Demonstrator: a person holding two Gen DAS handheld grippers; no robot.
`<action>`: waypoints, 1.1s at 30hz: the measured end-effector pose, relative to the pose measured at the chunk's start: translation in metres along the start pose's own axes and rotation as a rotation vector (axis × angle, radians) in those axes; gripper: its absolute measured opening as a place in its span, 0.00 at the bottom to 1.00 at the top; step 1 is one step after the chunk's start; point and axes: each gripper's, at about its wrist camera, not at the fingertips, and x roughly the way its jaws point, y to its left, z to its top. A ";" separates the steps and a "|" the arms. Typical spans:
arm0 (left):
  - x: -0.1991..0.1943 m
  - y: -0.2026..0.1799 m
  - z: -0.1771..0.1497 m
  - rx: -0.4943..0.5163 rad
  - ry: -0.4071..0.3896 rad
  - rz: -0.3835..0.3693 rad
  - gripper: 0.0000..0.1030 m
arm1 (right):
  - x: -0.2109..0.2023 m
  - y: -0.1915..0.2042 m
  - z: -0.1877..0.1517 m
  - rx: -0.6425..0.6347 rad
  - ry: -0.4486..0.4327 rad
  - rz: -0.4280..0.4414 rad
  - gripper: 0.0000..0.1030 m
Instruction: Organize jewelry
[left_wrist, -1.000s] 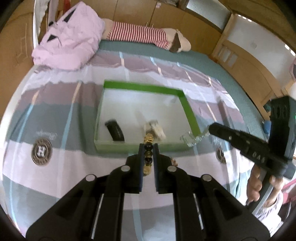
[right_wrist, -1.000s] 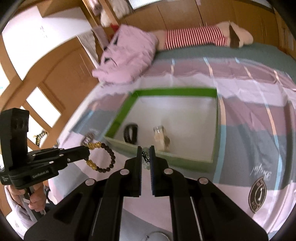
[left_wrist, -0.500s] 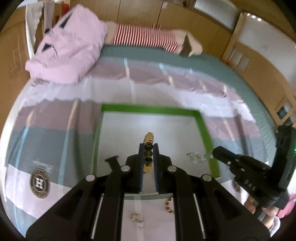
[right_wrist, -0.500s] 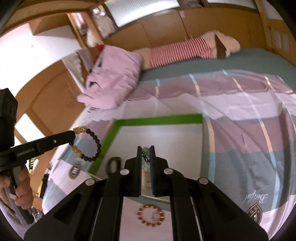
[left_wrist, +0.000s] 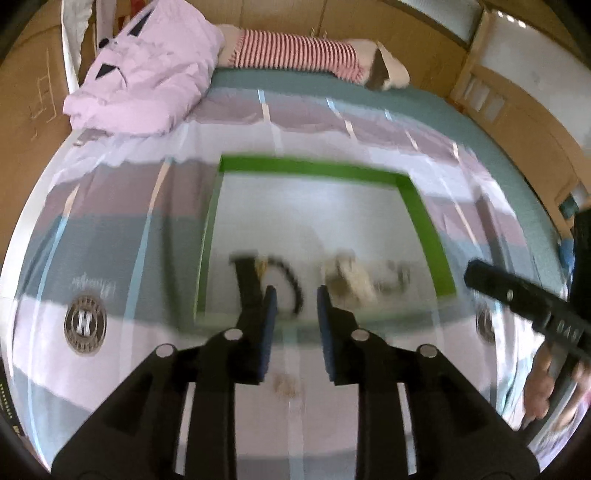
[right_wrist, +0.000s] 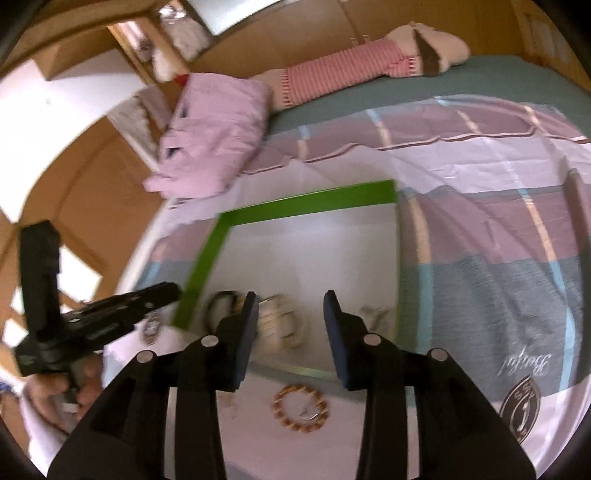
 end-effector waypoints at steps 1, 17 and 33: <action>-0.001 0.000 -0.010 0.007 0.011 -0.005 0.22 | -0.004 0.003 -0.003 -0.009 0.008 0.018 0.36; 0.030 -0.011 -0.063 0.098 0.138 0.021 0.46 | 0.006 0.024 -0.158 -0.470 0.573 -0.141 0.36; 0.113 -0.063 -0.053 0.108 0.193 0.060 0.54 | 0.036 -0.033 -0.115 -0.230 0.435 -0.297 0.03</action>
